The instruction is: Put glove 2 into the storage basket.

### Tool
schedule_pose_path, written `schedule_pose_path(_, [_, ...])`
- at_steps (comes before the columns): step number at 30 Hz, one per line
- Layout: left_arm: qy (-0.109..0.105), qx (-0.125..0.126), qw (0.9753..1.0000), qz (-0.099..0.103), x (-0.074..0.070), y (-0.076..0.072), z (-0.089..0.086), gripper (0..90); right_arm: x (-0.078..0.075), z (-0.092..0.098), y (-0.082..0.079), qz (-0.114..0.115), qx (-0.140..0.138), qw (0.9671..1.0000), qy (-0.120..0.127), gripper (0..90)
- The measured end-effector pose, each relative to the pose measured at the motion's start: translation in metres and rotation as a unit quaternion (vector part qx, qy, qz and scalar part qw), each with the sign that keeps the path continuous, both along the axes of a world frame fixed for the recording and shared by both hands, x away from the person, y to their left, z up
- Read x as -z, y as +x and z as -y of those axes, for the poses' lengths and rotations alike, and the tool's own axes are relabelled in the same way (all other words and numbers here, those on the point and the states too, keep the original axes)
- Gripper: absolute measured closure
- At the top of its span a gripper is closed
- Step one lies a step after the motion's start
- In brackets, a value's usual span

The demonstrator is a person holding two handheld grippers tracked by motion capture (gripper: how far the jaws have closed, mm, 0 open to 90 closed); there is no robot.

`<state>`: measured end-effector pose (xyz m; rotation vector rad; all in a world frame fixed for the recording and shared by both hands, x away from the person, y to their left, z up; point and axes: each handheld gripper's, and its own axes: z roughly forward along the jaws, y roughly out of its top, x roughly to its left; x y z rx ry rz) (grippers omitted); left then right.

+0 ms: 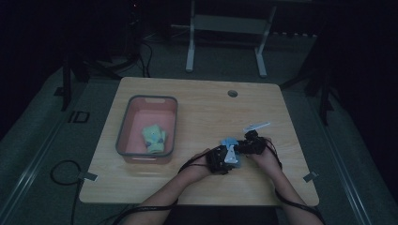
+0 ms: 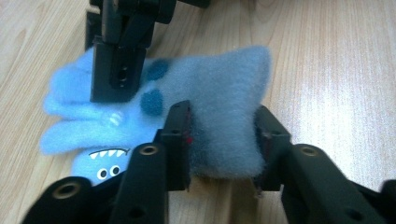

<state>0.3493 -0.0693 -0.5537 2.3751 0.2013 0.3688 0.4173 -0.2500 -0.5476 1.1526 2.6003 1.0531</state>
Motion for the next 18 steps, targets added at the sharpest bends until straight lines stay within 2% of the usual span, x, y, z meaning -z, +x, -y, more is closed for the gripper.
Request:
schedule_pose_path(2, [-0.002, -0.001, 1.0, -0.007, -0.002, 0.002, -0.001, 71.6, 0.001, -0.001, -0.002, 0.001, -0.002, 1.0, 0.005, 71.0])
schedule_pose_path(6, [-0.002, 0.0, 1.0, -0.003, -0.004, 0.001, -0.002, 74.9, 0.002, -0.003, -0.002, -0.01, 0.001, 0.9997, 0.02, 75.4])
schedule_pose_path(9, [-0.004, -0.001, 1.0, -0.005, -0.008, 0.002, -0.003, 75.6, -0.003, -0.003, -0.001, -0.017, 0.005, 0.9995, 0.027, 78.2])
schedule_pose_path(11, [-0.007, -0.002, 1.0, -0.006, -0.011, 0.002, -0.005, 75.7, -0.007, -0.004, -0.001, -0.013, 0.004, 0.9995, 0.027, 79.4])
schedule_pose_path(18, [-0.011, -0.008, 0.9998, 0.013, -0.03, 0.0, -0.014, 75.7, -0.022, -0.009, -0.001, -0.005, -0.004, 0.9994, 0.035, 81.9])
